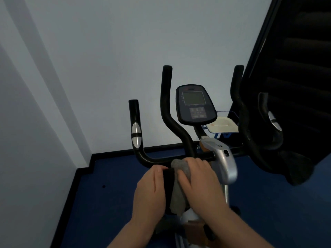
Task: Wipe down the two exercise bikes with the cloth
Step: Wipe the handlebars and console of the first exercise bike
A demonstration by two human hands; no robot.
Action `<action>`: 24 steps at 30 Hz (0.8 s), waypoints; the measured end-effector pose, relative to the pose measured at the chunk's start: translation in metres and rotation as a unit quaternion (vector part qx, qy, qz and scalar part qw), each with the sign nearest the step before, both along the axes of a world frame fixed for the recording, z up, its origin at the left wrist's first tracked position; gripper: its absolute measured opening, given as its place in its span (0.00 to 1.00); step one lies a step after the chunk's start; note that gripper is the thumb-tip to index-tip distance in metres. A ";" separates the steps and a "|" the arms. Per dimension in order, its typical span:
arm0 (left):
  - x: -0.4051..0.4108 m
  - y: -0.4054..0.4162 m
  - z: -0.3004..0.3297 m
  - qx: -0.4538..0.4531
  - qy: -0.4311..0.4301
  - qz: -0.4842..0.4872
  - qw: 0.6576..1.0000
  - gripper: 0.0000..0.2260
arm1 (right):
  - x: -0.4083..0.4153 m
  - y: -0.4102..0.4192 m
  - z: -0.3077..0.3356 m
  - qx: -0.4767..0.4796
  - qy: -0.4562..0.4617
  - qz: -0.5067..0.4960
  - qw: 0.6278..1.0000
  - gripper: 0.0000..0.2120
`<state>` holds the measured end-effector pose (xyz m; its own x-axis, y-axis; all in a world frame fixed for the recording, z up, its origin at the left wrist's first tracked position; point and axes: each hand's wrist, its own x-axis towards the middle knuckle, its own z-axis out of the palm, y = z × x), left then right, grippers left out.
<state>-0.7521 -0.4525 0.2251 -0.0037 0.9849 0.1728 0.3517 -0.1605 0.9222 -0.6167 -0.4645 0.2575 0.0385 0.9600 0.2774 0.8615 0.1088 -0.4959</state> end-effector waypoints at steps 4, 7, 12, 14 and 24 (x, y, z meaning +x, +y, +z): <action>-0.003 0.006 0.007 -0.014 0.088 -0.027 0.996 0.13 | 0.019 -0.018 -0.002 -0.002 0.030 -0.003 1.000 0.10; -0.002 0.018 0.020 0.016 0.202 -0.055 0.978 0.07 | 0.033 0.002 0.008 -0.001 0.061 0.013 0.998 0.12; 0.012 0.037 0.031 0.117 0.308 0.003 0.944 0.08 | 0.040 0.075 0.027 0.089 0.069 -0.002 0.994 0.15; 0.011 0.041 0.024 0.091 0.330 -0.006 0.939 0.13 | 0.035 0.090 0.021 0.064 0.065 0.010 0.996 0.17; 0.009 0.044 0.020 0.040 0.359 -0.036 0.932 0.18 | 0.052 0.033 -0.013 0.109 0.164 0.032 0.980 0.14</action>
<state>-0.7432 -0.4081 0.2456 0.2063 0.9622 0.1779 0.8591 -0.2651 0.4379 -0.5651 -0.4319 0.2440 0.1009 0.8829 0.4586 0.6482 0.2914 -0.7035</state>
